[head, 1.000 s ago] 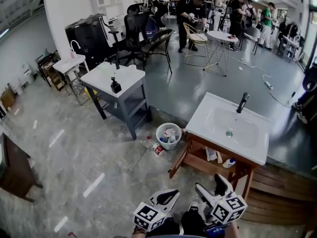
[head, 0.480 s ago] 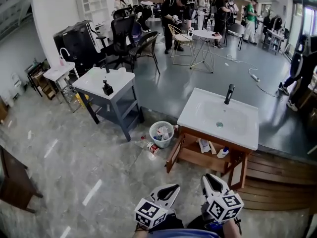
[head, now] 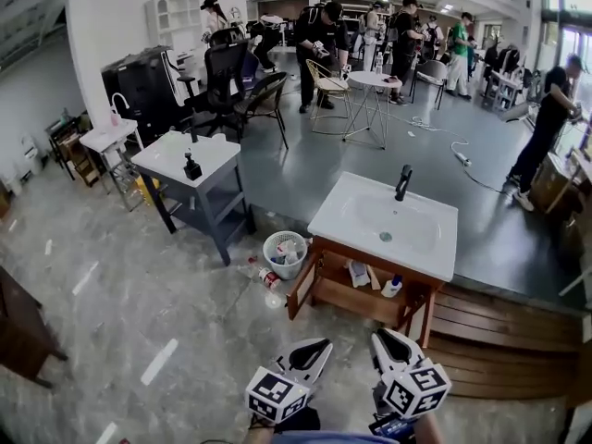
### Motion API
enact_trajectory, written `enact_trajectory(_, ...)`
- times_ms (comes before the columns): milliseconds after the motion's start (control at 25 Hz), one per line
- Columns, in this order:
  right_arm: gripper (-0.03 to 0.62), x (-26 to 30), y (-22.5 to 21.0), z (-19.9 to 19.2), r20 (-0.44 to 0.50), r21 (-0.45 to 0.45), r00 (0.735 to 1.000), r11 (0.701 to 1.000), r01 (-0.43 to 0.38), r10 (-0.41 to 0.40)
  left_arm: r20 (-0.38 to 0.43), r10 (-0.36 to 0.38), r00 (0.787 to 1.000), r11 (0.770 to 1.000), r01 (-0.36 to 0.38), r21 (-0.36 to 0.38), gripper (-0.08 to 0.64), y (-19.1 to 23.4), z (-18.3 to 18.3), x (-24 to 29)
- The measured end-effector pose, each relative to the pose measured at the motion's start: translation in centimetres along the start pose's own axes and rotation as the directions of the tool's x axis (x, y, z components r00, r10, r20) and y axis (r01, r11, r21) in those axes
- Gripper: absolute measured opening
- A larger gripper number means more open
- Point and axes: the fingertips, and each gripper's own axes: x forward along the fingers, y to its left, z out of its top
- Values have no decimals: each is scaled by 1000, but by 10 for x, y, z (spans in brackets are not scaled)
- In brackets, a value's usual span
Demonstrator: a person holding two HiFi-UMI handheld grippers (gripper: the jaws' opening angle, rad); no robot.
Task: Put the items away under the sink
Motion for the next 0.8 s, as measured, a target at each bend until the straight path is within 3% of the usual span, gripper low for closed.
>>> enact_trajectory(360, 58, -90, -5, -37, -22, -12, 999, 999, -44, 43, -62, 11, 998, 1000, -12, -23, 17, -101, -36, -19)
enact_trajectory(800, 40, -160, 21, -74, -32, -62, 994, 993, -102, 100, -86, 65, 994, 998, -67, -18, 17, -165, -59, -65)
